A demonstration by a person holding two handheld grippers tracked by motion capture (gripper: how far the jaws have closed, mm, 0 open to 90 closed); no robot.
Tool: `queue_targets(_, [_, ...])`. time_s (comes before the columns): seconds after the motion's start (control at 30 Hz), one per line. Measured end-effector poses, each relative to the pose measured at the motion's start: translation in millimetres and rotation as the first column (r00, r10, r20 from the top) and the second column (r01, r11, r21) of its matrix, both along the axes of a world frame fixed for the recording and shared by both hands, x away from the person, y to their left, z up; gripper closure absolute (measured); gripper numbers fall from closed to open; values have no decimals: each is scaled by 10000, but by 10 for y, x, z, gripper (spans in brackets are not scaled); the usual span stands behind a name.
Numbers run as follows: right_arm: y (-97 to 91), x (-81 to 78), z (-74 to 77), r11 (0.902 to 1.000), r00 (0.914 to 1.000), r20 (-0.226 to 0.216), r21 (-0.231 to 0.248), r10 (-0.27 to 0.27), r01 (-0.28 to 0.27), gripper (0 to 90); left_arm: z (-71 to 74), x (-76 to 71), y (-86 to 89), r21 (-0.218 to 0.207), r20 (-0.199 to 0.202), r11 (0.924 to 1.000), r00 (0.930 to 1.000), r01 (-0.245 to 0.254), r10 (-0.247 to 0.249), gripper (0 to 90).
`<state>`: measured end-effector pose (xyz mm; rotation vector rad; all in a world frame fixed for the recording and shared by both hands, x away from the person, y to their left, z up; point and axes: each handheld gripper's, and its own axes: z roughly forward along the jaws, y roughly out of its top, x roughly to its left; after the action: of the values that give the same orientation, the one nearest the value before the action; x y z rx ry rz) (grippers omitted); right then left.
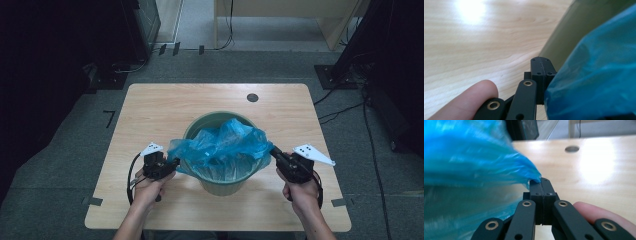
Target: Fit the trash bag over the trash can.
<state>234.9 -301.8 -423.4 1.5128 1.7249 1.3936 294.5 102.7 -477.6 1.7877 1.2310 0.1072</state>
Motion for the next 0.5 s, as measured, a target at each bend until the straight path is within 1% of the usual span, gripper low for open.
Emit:
queue_targets(0.07, [28,67,17,9995,10000,-28,-308,-81,80,900,-17,11,-15,94,-69,9999,9999,-105,105,900])
queue_targets(0.1, [61,108,-13,9981,9999,-110,-610,-61,54,900,-24,19,-21,202,-107,9998,9999,-88,91,900])
queue_targets(0.17, [144,176,-133,9962,9989,-438,-854,154,-191,900,-34,26,-40,201,-173,9998,9998,-37,40,900])
queue_targets(0.2, [174,186,-172,9946,9985,-493,-996,237,-285,900,-33,22,-52,196,-157,9998,9999,25,-21,900])
queue_targets(0.3, [281,172,-283,9883,9962,-726,-1412,484,-583,900,-4,2,-81,209,0,9996,9998,205,-205,900])
queue_targets(0.33, [299,160,-313,9873,9949,-850,-1444,549,-668,900,7,-4,-88,194,39,9996,9998,202,-203,900])
queue_targets(0.43, [303,121,-401,9838,9918,-1098,-1590,657,-828,900,7,-19,-103,538,107,9981,9995,287,-293,900])
queue_targets(0.5, [270,88,-427,9827,9903,-1193,-1621,705,-895,900,-16,-22,-111,615,24,9974,9992,387,-389,900])
